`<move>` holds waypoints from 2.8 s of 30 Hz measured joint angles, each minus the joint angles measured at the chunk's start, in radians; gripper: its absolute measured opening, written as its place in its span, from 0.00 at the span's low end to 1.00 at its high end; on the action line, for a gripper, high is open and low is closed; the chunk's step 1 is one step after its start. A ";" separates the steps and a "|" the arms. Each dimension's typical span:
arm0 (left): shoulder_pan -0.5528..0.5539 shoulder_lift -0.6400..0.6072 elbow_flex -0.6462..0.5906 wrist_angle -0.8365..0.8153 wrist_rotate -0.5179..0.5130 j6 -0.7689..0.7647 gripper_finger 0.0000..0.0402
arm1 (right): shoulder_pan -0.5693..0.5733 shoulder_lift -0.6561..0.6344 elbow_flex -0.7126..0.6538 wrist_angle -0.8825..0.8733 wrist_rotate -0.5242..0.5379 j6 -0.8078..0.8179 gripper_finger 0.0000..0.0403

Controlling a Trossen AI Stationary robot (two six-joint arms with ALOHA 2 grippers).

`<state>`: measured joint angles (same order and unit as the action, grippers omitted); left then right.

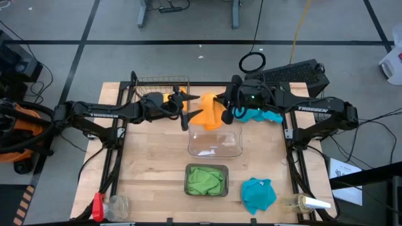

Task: Sort microfiber towel by color & place in baskets
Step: Put the yellow towel into the black wire basket

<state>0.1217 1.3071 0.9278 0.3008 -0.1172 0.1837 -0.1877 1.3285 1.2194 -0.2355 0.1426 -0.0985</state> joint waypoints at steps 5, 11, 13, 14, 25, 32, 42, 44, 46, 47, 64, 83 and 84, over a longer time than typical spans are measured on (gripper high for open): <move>-0.055 0.014 0.000 0.033 -0.008 0.024 0.67 | 0.019 0.006 0.000 0.052 0.090 -0.028 0.00; -0.125 0.008 0.000 0.015 -0.204 0.191 0.67 | 0.053 0.007 0.000 0.030 0.071 -0.074 0.00; -0.146 -0.004 0.000 0.006 -0.233 0.226 0.67 | 0.068 0.008 0.000 0.018 0.026 -0.106 0.00; -0.153 -0.016 0.000 -0.003 -0.247 0.237 0.67 | 0.076 0.008 0.000 0.015 0.009 -0.122 0.00; -0.145 -0.114 0.012 -0.270 -0.014 0.162 0.67 | 0.129 0.008 0.000 0.014 -0.015 -0.300 0.00; -0.114 -0.114 0.012 -0.248 0.053 0.161 0.67 | 0.131 0.008 0.000 0.023 -0.015 -0.341 0.00; -0.010 -0.096 0.012 -0.184 0.235 0.116 0.75 | 0.131 0.008 0.000 0.049 -0.073 -0.403 0.00; 0.008 -0.092 0.012 -0.167 0.273 0.104 0.77 | 0.131 0.008 0.000 0.050 -0.074 -0.406 0.00; 0.029 -0.077 0.012 -0.156 0.291 0.105 0.80 | 0.131 0.008 0.000 0.050 -0.077 -0.417 0.00; 0.041 -0.068 0.012 -0.149 0.313 0.099 0.80 | 0.131 0.008 0.000 0.050 -0.090 -0.418 0.00; 0.069 0.092 0.012 -0.040 0.442 0.117 0.62 | 0.131 0.008 0.000 0.022 -0.100 -0.412 0.00; 0.169 -0.066 0.012 -0.225 0.418 0.005 0.02 | 0.152 -0.028 0.000 -0.177 0.196 -0.110 0.36; 0.178 -0.092 0.012 -0.238 0.418 0.005 0.02 | 0.152 -0.031 0.000 -0.195 0.217 -0.087 0.40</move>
<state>0.2997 1.2152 0.9394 0.0623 0.3008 0.1890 -0.0353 1.2972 1.2194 -0.4307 0.3591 -0.1857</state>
